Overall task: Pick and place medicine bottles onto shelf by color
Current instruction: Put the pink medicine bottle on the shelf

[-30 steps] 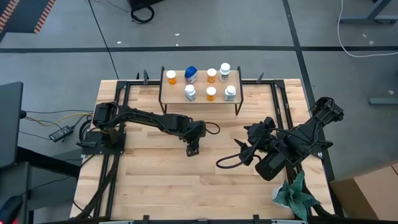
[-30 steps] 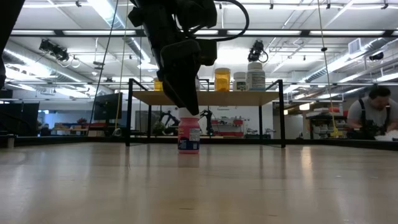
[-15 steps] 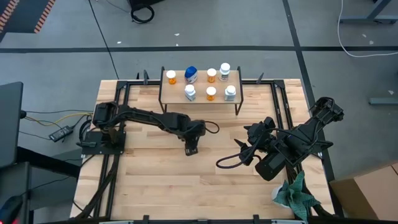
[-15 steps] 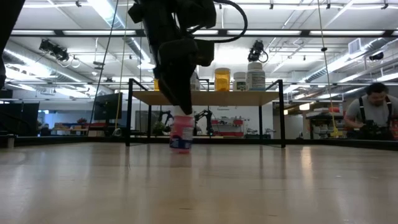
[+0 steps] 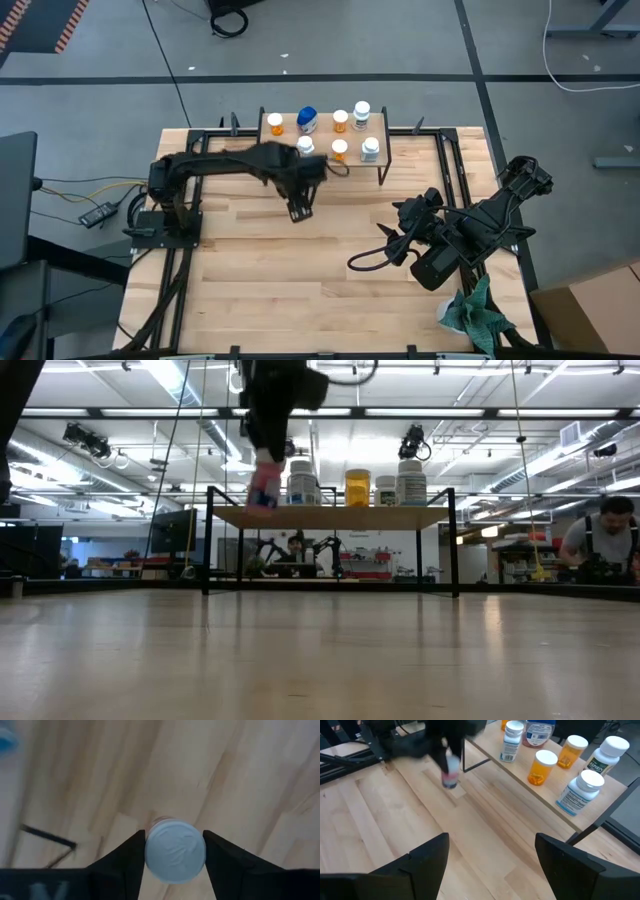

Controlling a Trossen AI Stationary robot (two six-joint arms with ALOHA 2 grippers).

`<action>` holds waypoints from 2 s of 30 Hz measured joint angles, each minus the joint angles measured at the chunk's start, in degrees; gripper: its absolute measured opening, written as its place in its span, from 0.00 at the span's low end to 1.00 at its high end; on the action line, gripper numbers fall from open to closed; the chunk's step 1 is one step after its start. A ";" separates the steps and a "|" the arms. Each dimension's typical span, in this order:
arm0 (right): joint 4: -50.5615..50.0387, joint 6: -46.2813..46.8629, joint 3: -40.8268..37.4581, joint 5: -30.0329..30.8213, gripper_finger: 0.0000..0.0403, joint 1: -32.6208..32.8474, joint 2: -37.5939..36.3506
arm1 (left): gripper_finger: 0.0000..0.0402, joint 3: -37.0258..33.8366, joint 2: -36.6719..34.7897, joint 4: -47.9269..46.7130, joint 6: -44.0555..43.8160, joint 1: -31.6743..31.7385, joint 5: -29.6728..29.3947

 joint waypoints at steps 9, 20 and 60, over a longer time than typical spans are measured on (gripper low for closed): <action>-0.75 -0.02 0.02 0.35 0.75 0.00 0.02 | 0.45 -0.25 -11.32 -1.70 2.93 7.84 1.88; -1.50 0.00 0.02 1.53 0.75 -0.57 0.02 | 0.52 -0.26 -13.13 0.62 8.20 20.19 1.90; -1.54 0.43 0.02 1.73 0.75 -0.87 0.02 | 0.64 -0.30 -9.67 2.90 46.92 25.63 -1.11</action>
